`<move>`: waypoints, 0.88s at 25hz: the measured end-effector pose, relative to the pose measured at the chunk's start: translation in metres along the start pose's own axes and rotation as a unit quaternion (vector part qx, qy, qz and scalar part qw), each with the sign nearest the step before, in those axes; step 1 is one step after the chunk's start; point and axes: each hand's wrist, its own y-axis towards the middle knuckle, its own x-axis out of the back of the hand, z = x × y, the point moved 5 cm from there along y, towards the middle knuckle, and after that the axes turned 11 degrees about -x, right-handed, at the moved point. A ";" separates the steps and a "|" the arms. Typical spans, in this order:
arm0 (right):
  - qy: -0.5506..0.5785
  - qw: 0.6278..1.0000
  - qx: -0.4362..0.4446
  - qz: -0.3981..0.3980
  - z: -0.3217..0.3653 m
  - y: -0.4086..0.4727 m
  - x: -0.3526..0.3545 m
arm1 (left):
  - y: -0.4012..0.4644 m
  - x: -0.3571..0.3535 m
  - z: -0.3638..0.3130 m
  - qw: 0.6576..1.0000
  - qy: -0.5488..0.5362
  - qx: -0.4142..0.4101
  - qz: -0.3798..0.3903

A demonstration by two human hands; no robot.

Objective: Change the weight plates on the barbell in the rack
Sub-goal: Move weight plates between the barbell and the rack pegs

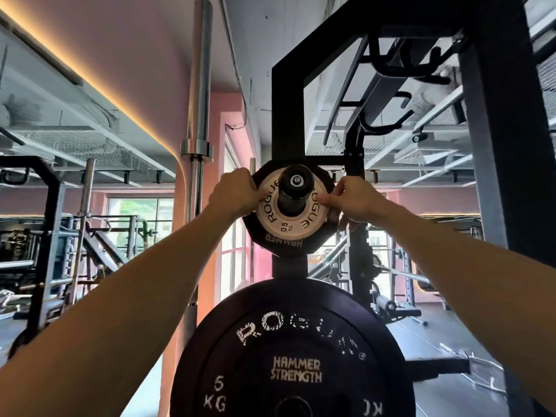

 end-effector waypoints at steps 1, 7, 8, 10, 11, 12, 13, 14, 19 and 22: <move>0.002 1.000 0.002 -0.013 -0.005 0.005 -0.003 | 0.004 -0.007 0.005 1.000 -0.003 0.001 -0.001; 0.044 0.997 0.019 -0.053 -0.013 0.004 -0.008 | 0.004 -0.016 0.015 0.999 -0.043 -0.004 -0.011; 0.039 0.997 0.020 -0.062 -0.013 0.000 -0.008 | -0.002 -0.020 0.014 0.999 -0.041 -0.005 -0.010; 0.029 0.997 0.025 -0.069 -0.017 -0.010 -0.011 | -0.020 -0.029 0.011 1.000 -0.030 -0.001 0.000; 0.012 0.997 0.026 -0.066 -0.021 -0.016 -0.011 | -0.032 -0.034 0.008 1.000 -0.028 -0.002 0.001; -0.010 0.998 0.024 -0.060 -0.029 -0.022 -0.010 | -0.044 -0.040 0.004 1.000 -0.028 -0.008 0.001; -0.032 0.998 0.015 -0.050 -0.039 -0.029 -0.010 | -0.058 -0.046 -0.001 0.999 -0.027 -0.016 0.006; -0.049 0.998 0.000 -0.038 -0.051 -0.038 -0.010 | -0.070 -0.054 -0.007 0.999 -0.026 -0.027 0.020; -0.103 0.989 -0.102 0.014 -0.121 -0.107 -0.001 | -0.119 -0.113 -0.064 0.980 -0.048 -0.061 0.181; -0.121 0.974 -0.188 0.026 -0.177 -0.164 0.022 | -0.152 -0.157 -0.122 0.942 -0.112 -0.085 0.305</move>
